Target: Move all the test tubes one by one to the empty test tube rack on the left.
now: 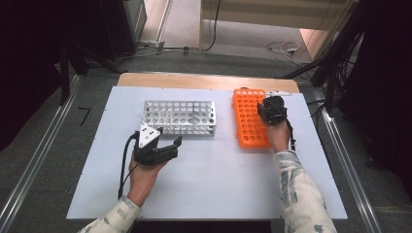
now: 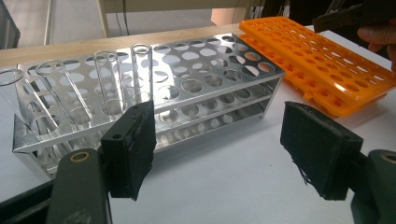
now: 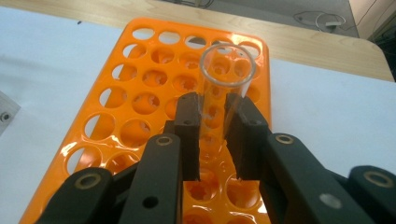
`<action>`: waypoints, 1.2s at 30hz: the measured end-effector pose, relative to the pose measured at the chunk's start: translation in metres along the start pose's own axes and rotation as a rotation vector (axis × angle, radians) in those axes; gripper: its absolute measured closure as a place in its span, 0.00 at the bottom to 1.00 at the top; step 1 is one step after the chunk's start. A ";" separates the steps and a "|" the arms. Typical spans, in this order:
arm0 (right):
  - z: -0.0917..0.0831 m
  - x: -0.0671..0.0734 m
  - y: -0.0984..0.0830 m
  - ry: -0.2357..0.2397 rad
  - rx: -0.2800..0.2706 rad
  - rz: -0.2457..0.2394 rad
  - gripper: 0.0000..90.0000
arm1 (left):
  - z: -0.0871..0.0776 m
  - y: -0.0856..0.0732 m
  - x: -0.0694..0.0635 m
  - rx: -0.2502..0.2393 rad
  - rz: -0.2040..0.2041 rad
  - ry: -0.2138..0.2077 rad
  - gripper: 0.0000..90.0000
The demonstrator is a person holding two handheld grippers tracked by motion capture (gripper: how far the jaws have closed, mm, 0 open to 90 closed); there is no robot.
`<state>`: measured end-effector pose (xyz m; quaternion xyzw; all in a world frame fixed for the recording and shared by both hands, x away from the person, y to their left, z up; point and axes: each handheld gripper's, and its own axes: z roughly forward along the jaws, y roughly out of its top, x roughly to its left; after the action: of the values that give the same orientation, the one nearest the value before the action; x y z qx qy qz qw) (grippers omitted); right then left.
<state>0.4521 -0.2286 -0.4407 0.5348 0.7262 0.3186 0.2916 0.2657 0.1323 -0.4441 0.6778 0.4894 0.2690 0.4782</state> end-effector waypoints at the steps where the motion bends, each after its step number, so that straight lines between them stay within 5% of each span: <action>1: -0.002 -0.001 0.001 0.003 -0.008 -0.001 0.81 | 0.000 0.000 0.000 0.000 -0.001 0.000 0.30; 19: -0.046 0.009 0.012 0.075 -0.056 -0.059 0.81 | -0.001 0.000 -0.001 -0.003 -0.001 -0.009 0.27; 36: -0.079 0.063 -0.011 0.316 -0.040 -0.204 0.81 | -0.001 0.000 -0.004 0.003 0.001 -0.023 0.25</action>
<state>0.3694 -0.1824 -0.4050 0.3956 0.8071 0.3818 0.2153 0.2637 0.1288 -0.4435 0.6816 0.4840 0.2607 0.4828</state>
